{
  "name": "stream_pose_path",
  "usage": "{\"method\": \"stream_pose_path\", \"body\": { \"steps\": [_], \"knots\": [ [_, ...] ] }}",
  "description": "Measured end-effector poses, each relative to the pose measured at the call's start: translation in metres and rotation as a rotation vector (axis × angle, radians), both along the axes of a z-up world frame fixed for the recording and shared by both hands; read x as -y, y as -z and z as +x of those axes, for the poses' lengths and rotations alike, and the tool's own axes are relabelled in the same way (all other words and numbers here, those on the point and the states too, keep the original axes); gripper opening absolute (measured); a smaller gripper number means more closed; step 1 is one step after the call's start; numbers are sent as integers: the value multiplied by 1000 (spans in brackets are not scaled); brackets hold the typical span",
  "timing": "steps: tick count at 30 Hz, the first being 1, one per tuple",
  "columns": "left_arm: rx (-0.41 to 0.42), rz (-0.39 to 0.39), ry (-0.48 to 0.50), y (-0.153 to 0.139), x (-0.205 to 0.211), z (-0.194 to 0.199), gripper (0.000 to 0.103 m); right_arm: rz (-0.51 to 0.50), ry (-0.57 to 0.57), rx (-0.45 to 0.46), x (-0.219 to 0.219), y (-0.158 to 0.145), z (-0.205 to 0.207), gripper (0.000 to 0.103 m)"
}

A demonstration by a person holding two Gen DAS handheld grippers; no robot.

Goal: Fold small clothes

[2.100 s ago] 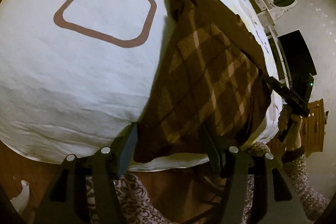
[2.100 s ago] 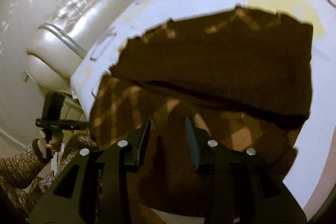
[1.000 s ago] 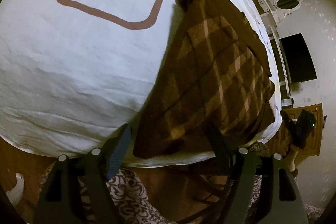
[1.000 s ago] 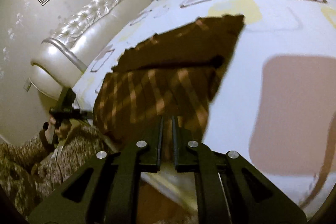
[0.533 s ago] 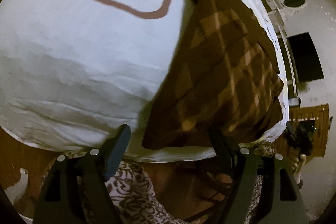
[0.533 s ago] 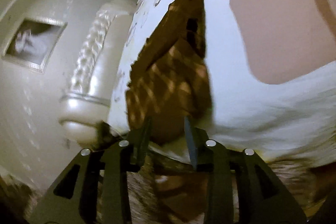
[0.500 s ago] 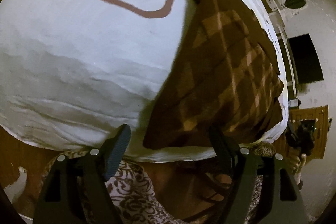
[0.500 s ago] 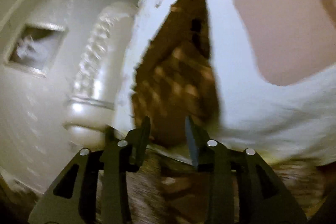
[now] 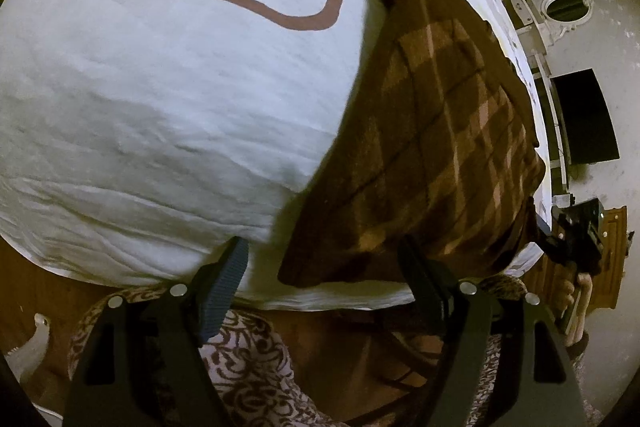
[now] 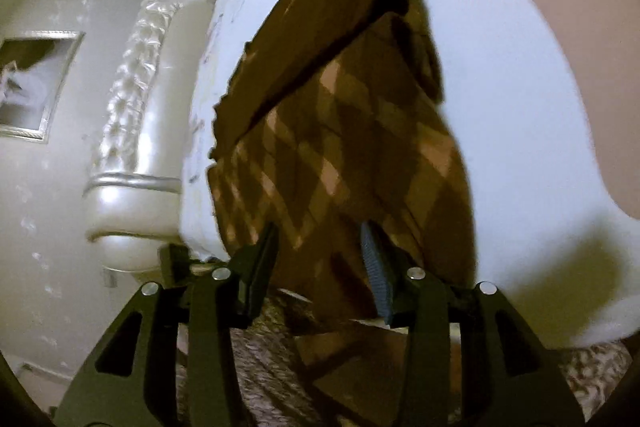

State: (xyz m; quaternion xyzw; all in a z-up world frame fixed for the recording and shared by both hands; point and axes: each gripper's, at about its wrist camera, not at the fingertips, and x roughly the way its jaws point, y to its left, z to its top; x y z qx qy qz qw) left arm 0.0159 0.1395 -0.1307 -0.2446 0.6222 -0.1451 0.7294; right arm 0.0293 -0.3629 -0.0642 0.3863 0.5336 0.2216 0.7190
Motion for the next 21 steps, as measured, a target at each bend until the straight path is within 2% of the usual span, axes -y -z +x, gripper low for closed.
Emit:
{"method": "stream_pose_path", "body": {
  "steps": [2, 4, 6, 7, 10, 14, 16, 21],
  "knots": [
    [-6, -4, -5, 0, 0, 1, 78, 31, 62, 37, 14, -8, 1, 44],
    [-8, -5, -6, 1, 0, 1, 79, -6, 94, 29, 24, -8, 9, 54],
    [-8, -3, -9, 1, 1, 2, 79, -70, 86, -3, 23, 0, 17, 54],
    [-7, -3, -8, 1, 1, 1, 79, -85, 75, -21, 20, 6, 18, 54],
    [-9, -4, -4, 1, 1, 1, 79, -34, 6, -26, 4, 13, 10, 54],
    [-21, 0, 5, 4, 4, 3, 79, -33, -142, -41, -13, 12, -20, 55],
    [-19, 9, 12, 5, 6, 3, 79, -49, -177, -64, -12, 13, -36, 55],
    [-23, 31, 30, 10, 12, 4, 80, -74, -70, -123, 15, 23, -69, 55]
  ]
}}
